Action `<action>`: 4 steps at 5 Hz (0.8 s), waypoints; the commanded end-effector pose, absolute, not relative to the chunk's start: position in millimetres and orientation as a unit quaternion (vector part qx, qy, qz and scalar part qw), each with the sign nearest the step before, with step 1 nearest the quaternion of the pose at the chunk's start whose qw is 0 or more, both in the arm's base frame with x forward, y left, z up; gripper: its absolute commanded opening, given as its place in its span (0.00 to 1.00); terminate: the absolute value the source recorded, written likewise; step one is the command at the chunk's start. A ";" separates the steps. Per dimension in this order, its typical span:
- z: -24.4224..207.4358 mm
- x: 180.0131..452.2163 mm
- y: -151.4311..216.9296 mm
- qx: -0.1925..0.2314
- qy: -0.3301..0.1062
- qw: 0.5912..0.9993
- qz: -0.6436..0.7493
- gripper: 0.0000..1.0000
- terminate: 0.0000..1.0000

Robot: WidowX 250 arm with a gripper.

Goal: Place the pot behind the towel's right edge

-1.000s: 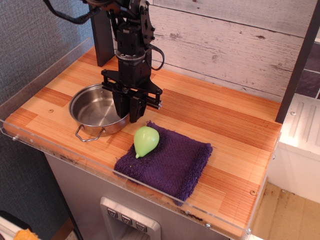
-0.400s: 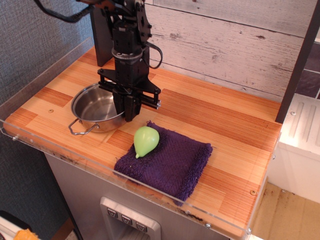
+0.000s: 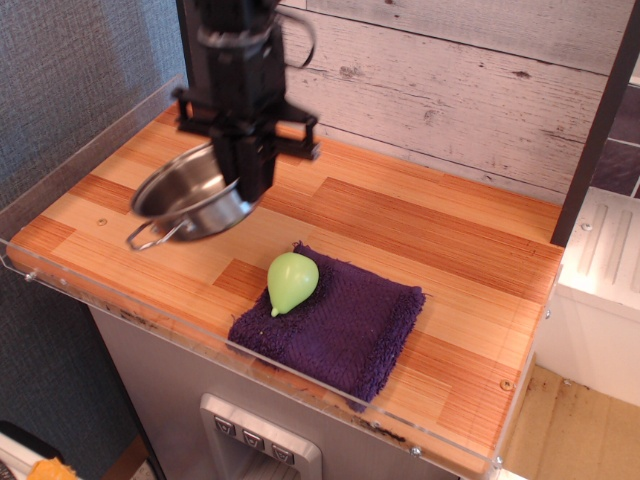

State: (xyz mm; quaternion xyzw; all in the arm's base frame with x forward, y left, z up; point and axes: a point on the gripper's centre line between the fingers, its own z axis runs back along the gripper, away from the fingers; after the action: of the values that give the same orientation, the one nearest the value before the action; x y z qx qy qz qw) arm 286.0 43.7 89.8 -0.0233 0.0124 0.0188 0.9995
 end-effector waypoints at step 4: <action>106.9 371.2 -82.2 -0.080 -0.103 0.987 -0.092 0.00 0.00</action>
State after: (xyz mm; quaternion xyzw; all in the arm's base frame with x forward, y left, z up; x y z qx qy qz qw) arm 369.8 -81.2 83.2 -0.0788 -0.0724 -0.0839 0.9907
